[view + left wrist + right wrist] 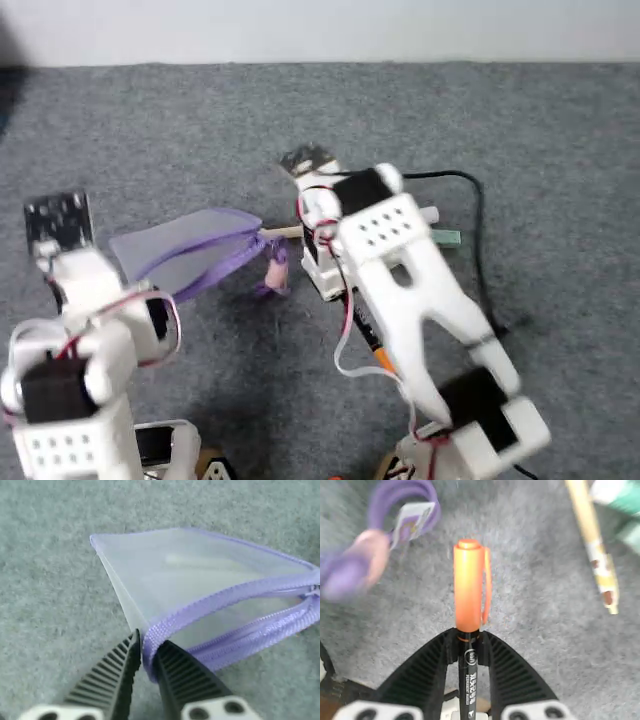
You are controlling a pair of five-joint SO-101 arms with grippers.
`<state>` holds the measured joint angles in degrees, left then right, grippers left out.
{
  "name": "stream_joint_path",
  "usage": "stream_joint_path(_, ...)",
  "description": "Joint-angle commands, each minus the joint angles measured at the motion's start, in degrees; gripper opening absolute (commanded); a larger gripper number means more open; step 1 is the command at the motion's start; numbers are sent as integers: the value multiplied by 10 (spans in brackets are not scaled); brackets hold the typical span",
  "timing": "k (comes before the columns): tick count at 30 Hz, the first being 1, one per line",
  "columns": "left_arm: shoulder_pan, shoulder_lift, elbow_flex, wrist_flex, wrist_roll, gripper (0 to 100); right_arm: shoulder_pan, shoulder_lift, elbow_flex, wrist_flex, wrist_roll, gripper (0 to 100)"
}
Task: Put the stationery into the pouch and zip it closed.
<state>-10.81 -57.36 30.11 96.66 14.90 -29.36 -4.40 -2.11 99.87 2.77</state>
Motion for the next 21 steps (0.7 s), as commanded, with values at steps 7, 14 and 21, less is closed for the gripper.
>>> stream_joint_path(7, 4, 209, -231, 32, 38, 13, 2, -243, -10, -84, -45, 8)
stream_joint_path(14, 3, 258, -271, 29, 38, 13, -65, -277, -10, -252, -95, 8)
stream_joint_path(21, 3, 260, -271, 29, 38, 13, -166, -266, 31, -503, -94, 8)
